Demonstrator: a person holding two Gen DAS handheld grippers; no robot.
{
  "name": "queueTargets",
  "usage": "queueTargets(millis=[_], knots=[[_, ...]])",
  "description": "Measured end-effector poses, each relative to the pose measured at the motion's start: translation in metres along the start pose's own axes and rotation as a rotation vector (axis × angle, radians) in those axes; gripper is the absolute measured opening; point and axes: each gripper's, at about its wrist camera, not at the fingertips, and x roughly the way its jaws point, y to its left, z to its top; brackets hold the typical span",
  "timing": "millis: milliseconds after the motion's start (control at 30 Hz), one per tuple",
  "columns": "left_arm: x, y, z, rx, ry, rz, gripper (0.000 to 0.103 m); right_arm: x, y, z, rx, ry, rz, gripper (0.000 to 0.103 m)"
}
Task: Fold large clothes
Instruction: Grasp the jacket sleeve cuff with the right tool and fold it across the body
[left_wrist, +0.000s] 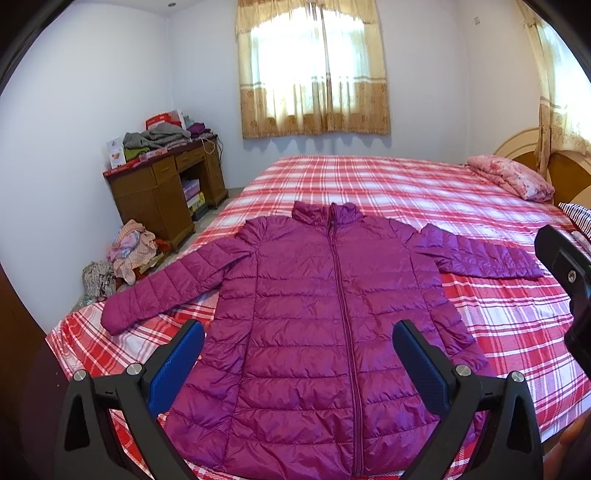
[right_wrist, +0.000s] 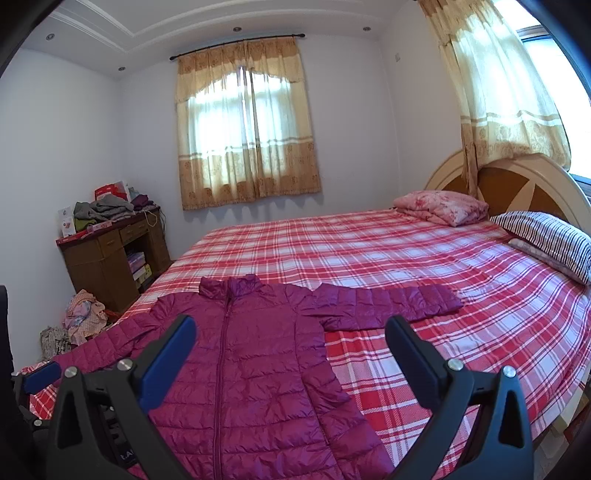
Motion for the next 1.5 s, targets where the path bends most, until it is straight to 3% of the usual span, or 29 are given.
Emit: queueTargets(millis=[400,567,667,900,967,1133,1233,1300,1333,1367,1500], knots=[[0.065,-0.006,0.019,0.018,0.106,0.024,0.102,0.055,-0.016,0.002,0.03,0.104,-0.01,0.103],[0.114,0.013,0.033,-0.04,0.18,-0.052,0.102,0.092,-0.042,0.0,0.021,0.188,-0.001,0.103],[0.151,0.035,0.048,-0.068,0.185,-0.021,0.102,0.117,-0.079,0.002,0.074,0.242,-0.005,0.103],[0.242,0.082,0.061,-0.065,0.226,0.096,0.102,0.17,-0.22,0.026,0.303,0.259,-0.216,0.101],[0.263,0.09,0.058,-0.072,0.23,0.101,0.102,0.195,-0.269,0.028,0.401,0.278,-0.286,0.092],[0.302,0.105,0.038,-0.116,0.243,0.104,0.102,0.257,-0.343,0.007,0.587,0.36,-0.414,0.087],[0.313,0.109,0.028,-0.151,0.231,0.117,0.102,0.28,-0.351,-0.007,0.586,0.381,-0.494,0.086],[0.319,0.11,0.019,-0.169,0.228,0.137,0.102,0.298,-0.351,-0.017,0.59,0.412,-0.485,0.082],[0.322,0.11,0.014,-0.175,0.231,0.142,0.102,0.306,-0.35,-0.022,0.592,0.434,-0.462,0.072],[0.327,0.11,0.008,-0.187,0.245,0.137,0.102,0.313,-0.353,-0.027,0.587,0.447,-0.455,0.069],[0.332,0.106,0.009,-0.176,0.247,0.142,0.102,0.321,-0.339,-0.028,0.47,0.448,-0.54,0.049]])
